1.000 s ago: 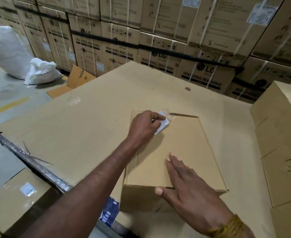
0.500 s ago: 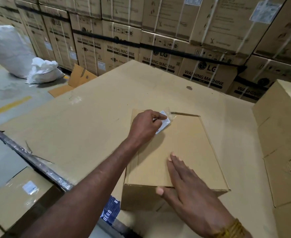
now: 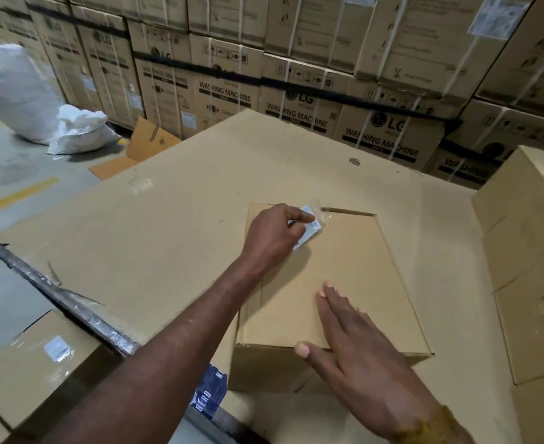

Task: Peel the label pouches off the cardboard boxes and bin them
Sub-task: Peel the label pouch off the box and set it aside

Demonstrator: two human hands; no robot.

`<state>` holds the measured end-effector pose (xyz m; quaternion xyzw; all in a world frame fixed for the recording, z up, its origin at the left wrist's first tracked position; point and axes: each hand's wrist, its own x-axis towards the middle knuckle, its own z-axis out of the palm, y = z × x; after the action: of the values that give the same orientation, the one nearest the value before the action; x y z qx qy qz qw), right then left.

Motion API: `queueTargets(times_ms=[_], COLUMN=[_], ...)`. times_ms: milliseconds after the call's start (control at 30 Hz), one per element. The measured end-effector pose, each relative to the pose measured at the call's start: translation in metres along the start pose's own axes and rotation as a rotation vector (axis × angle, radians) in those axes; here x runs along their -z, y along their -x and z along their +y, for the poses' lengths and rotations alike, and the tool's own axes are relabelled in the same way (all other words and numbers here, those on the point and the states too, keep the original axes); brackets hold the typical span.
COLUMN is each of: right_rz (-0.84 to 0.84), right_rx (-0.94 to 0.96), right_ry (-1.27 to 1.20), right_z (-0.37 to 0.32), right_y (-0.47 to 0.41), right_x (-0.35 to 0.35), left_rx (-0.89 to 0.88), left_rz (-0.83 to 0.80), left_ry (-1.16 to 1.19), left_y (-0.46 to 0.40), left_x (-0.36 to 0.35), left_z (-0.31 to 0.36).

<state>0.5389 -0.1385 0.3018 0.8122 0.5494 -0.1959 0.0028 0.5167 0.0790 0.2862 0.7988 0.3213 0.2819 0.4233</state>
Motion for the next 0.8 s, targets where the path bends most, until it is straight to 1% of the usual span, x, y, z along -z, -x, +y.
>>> queueTargets(times_ms=[67, 200, 267, 333, 400, 500, 567, 700, 800], right_rz=[-0.042, 0.06, 0.072, 0.071, 0.061, -0.025, -0.074, 0.045, 0.082], right_rx=[-0.025, -0.051, -0.072, -0.067, -0.034, -0.018, -0.048, -0.093, -0.134], right_ry=[0.036, 0.012, -0.001, 0.014, 0.015, -0.004, 0.013, -0.021, -0.027], right_z=[0.003, 0.013, 0.02, 0.02, 0.015, 0.01, 0.014, 0.029, 0.033], right_y=[-0.002, -0.057, -0.075, -0.068, -0.039, 0.001, -0.002, -0.054, -0.074], right_x=[0.005, 0.015, 0.021, 0.018, 0.008, 0.003, 0.009, 0.019, 0.025], left_rx=[-0.01, -0.023, -0.025, -0.016, -0.001, 0.004, 0.003, -0.017, -0.013], left_rz=[-0.013, -0.02, -0.02, -0.018, -0.015, -0.011, -0.029, -0.051, -0.04], left_ry=[-0.016, -0.046, -0.055, -0.039, 0.003, 0.024, 0.006, -0.035, -0.021], left_y=[-0.001, -0.004, -0.004, -0.003, -0.001, -0.002, -0.002, -0.003, -0.002], left_x=[-0.001, -0.003, -0.004, -0.002, -0.001, -0.001, -0.001, -0.001, 0.0], left_z=[0.0, -0.001, 0.001, 0.002, 0.0, -0.001, 0.002, 0.003, 0.003])
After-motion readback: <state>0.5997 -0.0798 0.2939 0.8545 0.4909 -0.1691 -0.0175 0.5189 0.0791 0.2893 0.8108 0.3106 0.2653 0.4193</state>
